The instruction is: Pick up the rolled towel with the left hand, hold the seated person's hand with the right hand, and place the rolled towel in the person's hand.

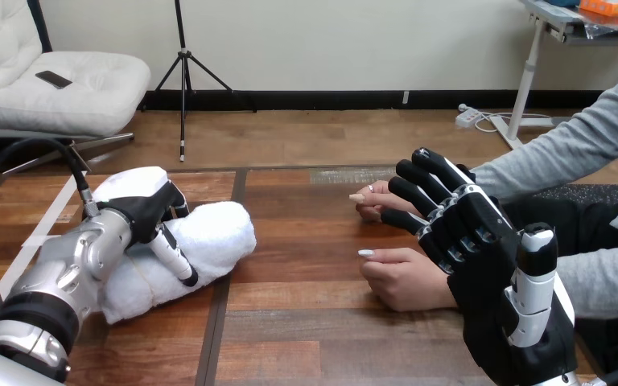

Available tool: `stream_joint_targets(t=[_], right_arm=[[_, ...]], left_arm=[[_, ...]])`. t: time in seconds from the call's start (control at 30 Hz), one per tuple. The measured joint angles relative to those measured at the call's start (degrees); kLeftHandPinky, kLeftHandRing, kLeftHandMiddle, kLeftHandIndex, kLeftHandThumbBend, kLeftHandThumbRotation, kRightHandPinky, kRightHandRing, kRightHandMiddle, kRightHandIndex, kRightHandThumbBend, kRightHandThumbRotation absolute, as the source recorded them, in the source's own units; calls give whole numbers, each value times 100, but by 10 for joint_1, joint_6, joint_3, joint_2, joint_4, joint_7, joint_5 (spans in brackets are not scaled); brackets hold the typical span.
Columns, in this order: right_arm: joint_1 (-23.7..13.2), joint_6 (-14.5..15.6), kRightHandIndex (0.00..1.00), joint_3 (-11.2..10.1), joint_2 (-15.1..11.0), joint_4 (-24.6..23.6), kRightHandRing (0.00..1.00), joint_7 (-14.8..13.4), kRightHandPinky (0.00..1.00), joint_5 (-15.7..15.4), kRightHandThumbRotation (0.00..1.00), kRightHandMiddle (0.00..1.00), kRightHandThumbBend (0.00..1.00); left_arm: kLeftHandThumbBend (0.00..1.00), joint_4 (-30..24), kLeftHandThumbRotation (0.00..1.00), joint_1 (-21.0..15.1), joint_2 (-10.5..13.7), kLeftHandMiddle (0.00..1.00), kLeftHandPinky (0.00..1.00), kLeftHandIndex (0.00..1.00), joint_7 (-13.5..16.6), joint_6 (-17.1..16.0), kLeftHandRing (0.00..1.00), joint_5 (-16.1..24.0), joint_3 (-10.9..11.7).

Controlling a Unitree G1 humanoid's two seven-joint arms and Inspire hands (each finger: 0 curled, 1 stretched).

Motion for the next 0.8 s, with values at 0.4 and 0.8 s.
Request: stream_joint_targets(t=[0.4, 0.8], right_arm=[[0, 0, 88, -1, 0, 0, 90, 1, 82, 0, 100, 89, 77], [0, -2, 89, -6, -1, 0, 90, 3, 82, -1, 100, 90, 75]], left_arm=[[65, -10, 0, 13, 0, 48, 35, 46, 31, -19, 41, -8, 10], [61, -34, 0, 40, 0, 45, 31, 46, 59, -35, 38, -34, 31]])
